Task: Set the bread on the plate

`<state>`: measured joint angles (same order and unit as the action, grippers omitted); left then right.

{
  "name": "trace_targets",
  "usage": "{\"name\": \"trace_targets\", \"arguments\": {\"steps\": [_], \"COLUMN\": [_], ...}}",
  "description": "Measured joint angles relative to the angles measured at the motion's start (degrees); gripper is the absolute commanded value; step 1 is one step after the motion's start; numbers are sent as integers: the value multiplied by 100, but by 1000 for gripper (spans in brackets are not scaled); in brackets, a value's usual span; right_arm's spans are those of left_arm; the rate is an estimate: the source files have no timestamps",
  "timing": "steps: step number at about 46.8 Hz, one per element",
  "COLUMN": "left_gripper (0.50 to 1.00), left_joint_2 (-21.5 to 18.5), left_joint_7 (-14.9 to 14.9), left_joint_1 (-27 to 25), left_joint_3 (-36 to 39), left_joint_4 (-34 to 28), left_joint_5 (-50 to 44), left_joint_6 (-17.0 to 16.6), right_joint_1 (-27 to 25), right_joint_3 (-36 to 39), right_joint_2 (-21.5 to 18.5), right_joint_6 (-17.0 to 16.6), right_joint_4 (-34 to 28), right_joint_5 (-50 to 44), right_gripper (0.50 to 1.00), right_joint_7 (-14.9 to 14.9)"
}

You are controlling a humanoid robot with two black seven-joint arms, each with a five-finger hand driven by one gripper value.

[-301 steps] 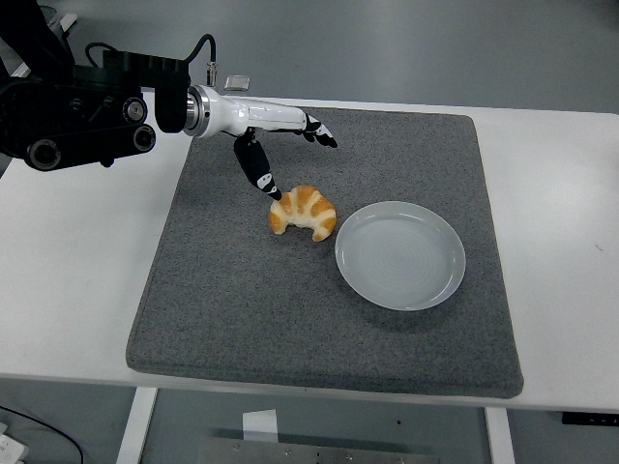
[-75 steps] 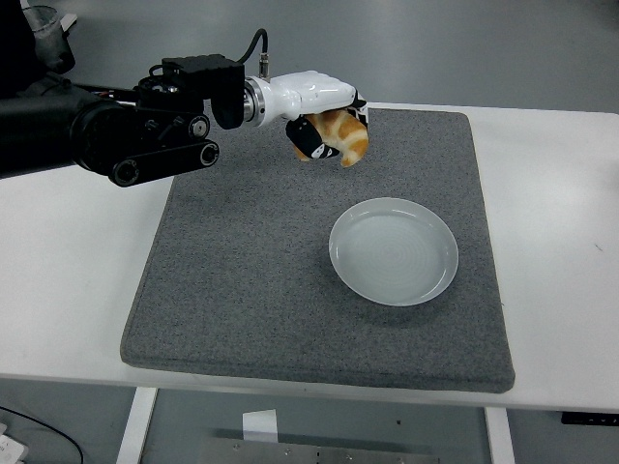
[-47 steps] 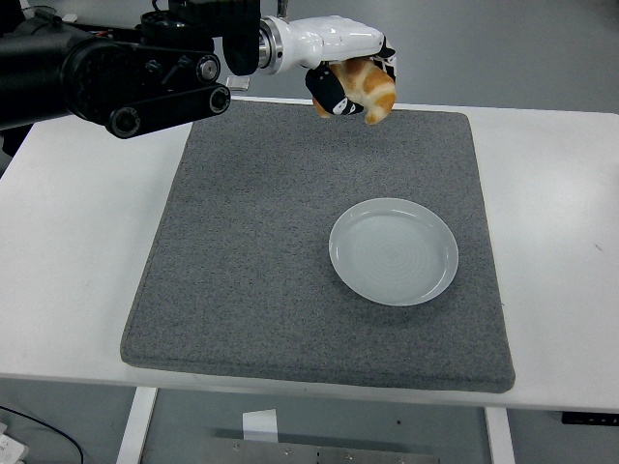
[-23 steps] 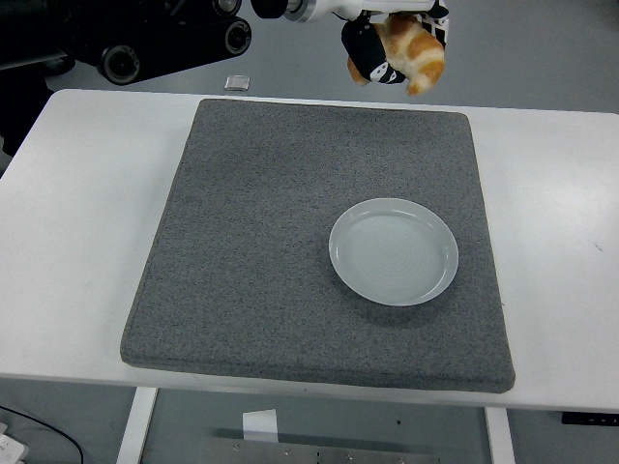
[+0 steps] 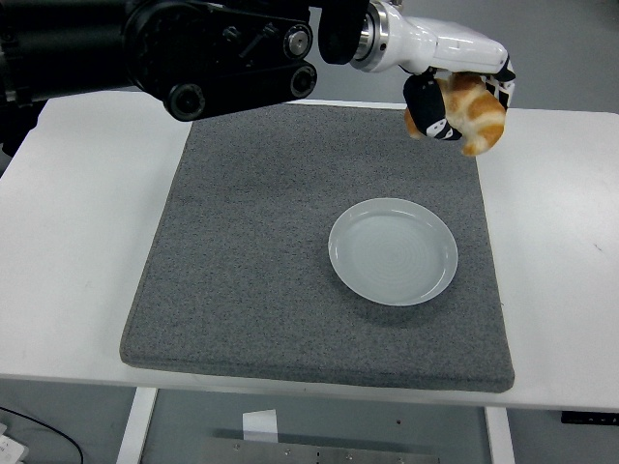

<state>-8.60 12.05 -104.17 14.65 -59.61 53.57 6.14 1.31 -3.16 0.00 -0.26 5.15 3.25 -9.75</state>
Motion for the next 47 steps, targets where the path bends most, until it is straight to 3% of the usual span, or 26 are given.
{"name": "trace_targets", "arguments": {"steps": [47], "left_gripper": [500], "left_joint_2": [431], "left_joint_7": [4], "left_joint_1": [1157], "left_joint_3": [582], "left_joint_4": [210], "left_joint_5": [531], "left_joint_6": [-134], "right_joint_1": [1], "right_joint_3": [0], "right_joint_2": [0], "right_joint_6": [0], "right_joint_4": [3], "right_joint_5": [0], "right_gripper": [932], "right_joint_7": [0]}}
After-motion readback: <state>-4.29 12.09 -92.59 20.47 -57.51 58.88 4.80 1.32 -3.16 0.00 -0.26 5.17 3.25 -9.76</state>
